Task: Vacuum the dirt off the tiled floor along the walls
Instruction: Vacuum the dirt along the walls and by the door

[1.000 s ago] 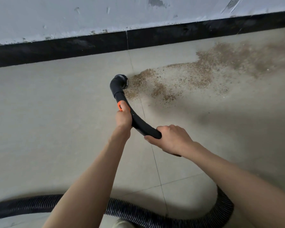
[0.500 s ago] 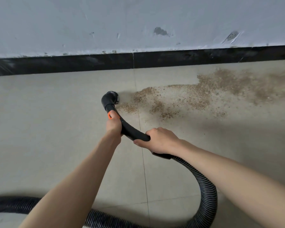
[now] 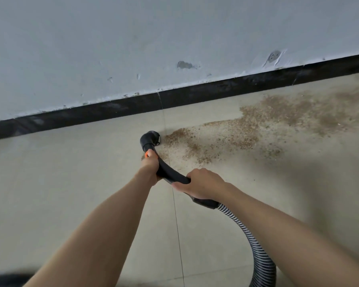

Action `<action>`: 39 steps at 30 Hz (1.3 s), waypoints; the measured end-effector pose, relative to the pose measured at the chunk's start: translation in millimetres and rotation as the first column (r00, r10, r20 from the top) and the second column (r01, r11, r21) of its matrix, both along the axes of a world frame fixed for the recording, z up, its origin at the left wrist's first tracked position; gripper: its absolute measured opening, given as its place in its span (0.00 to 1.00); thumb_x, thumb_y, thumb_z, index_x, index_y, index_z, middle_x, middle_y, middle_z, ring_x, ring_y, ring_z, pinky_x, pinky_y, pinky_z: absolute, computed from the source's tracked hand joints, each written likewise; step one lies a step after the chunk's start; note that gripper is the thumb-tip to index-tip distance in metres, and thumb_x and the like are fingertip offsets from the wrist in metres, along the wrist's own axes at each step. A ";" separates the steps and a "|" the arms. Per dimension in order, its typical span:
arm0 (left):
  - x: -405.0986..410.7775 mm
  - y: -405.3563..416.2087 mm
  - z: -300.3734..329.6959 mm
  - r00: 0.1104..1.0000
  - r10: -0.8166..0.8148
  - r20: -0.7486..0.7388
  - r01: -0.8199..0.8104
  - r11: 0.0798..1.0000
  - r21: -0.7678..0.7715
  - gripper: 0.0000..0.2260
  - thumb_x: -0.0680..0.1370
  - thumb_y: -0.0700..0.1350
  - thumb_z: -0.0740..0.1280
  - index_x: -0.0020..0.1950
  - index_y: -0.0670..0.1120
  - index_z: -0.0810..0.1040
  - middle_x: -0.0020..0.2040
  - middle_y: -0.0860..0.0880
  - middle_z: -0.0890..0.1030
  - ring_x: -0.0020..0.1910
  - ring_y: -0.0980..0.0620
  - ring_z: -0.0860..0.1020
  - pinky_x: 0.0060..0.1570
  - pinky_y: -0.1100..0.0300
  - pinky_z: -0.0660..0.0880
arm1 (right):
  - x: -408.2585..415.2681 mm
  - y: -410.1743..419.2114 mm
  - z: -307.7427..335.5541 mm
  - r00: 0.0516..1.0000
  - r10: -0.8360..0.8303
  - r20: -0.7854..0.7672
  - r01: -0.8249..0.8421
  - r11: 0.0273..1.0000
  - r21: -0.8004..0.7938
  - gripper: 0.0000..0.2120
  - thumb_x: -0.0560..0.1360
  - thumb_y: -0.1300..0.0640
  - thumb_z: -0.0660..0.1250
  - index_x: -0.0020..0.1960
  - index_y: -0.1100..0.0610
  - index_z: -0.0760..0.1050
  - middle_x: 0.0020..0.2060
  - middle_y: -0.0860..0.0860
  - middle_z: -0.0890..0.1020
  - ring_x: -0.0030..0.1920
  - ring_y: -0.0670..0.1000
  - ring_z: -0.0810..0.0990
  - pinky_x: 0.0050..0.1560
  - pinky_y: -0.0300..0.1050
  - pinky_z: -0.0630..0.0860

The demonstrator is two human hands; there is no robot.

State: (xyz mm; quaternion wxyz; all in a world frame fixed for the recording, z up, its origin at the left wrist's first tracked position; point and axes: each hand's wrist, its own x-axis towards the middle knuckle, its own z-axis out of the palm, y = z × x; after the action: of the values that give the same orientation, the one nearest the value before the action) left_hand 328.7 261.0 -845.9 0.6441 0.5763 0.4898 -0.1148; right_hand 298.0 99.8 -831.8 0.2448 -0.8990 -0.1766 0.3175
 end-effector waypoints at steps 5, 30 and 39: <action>-8.9 -17.8 -6.7 0.998 0.052 0.044 -0.050 0.998 -0.031 0.13 0.81 0.53 0.53 0.57 0.45 0.67 0.41 0.45 0.73 0.38 0.46 0.73 0.31 0.54 0.71 | -8.0 -15.7 2.2 1.000 0.008 -0.003 -0.008 0.998 -0.060 0.26 0.75 0.31 0.58 0.37 0.53 0.72 0.31 0.48 0.79 0.34 0.50 0.77 0.34 0.42 0.70; -0.5 -19.1 -15.8 0.996 0.067 0.062 -0.059 0.990 -0.131 0.15 0.78 0.52 0.58 0.56 0.42 0.68 0.45 0.44 0.74 0.41 0.46 0.75 0.33 0.52 0.73 | -0.2 -20.8 14.6 0.999 0.010 0.048 -0.004 0.993 -0.120 0.27 0.75 0.32 0.59 0.48 0.58 0.76 0.37 0.51 0.79 0.43 0.54 0.81 0.40 0.46 0.72; 11.3 -48.3 -13.8 0.995 0.026 0.095 -0.013 0.990 -0.139 0.21 0.79 0.54 0.56 0.66 0.42 0.68 0.45 0.44 0.74 0.40 0.46 0.73 0.42 0.51 0.72 | 4.4 -39.8 10.5 0.997 -0.055 0.056 0.061 0.993 -0.106 0.27 0.75 0.32 0.59 0.47 0.57 0.77 0.38 0.51 0.82 0.44 0.53 0.82 0.42 0.45 0.74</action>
State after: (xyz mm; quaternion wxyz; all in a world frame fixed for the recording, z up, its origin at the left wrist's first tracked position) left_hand 340.0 212.7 -859.7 0.7065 0.5303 0.4545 -0.1143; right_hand 302.4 60.1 -821.3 0.2005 -0.9237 -0.1394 0.2952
